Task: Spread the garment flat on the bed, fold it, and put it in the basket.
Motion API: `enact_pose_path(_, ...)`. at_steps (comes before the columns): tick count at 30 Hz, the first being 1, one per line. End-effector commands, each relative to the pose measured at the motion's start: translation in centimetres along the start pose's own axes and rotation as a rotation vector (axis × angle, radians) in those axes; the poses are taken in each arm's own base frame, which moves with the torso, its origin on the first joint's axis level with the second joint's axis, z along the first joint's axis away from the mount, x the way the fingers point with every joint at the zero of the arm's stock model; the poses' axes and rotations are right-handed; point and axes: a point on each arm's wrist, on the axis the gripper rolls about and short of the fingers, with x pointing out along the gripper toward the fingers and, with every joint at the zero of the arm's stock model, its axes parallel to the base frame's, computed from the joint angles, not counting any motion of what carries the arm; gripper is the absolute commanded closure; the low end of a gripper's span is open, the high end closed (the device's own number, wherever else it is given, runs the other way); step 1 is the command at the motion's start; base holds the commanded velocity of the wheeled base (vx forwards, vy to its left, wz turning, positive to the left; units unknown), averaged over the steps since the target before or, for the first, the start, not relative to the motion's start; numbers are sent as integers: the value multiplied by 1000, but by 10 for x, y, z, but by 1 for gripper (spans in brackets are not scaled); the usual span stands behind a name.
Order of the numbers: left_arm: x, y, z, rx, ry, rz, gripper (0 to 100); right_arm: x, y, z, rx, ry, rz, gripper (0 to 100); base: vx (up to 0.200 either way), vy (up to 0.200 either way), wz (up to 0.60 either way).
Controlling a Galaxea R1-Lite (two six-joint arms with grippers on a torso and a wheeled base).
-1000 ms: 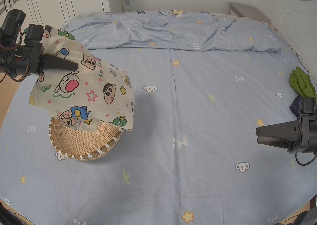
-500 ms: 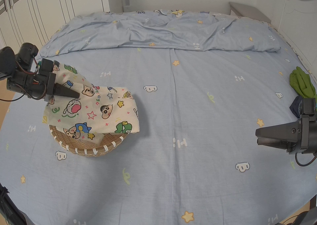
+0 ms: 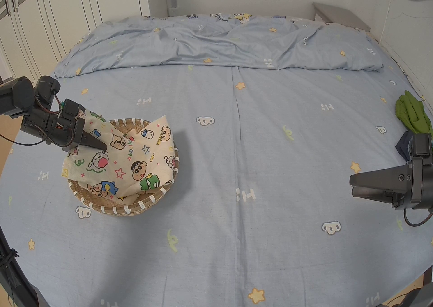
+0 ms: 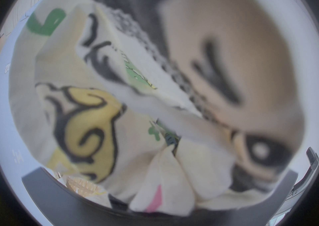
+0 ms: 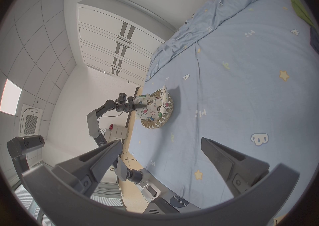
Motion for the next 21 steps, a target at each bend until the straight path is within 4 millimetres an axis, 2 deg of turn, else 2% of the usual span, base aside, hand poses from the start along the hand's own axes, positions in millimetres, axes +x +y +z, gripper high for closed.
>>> enact_pose_path(1, 5, 4, 0, -8, 10, -3, 100, 0, 0, 0, 1, 1, 0, 0, 0, 0, 0)
enact_pose_path(7, 7, 5, -1, -7, 17, -4, 100, 0, 0, 0, 0, 0, 0, 0, 0, 0, 0)
enact_pose_path(8, 7, 5, -1, -9, 17, -4, 0, 0, 0, 0, 0, 0, 0, 0, 0, 0, 0)
enact_pose_path(15, 1, 2, 0, -10, 5, 1, 0, 0, 0, 0, -1, 1, 1, 0, 0, 0, 0)
enact_pose_path(19, -21, -18, 0, -11, 17, 95, 0, 0, 0, 0, -1, 1, 1, 0, 0, 0, 0)
enact_pose_path(21, -37, -31, -2, -17, 51, 204, 0, 0, 0, 0, -1, 0, 2, 0, 0, 0, 0)
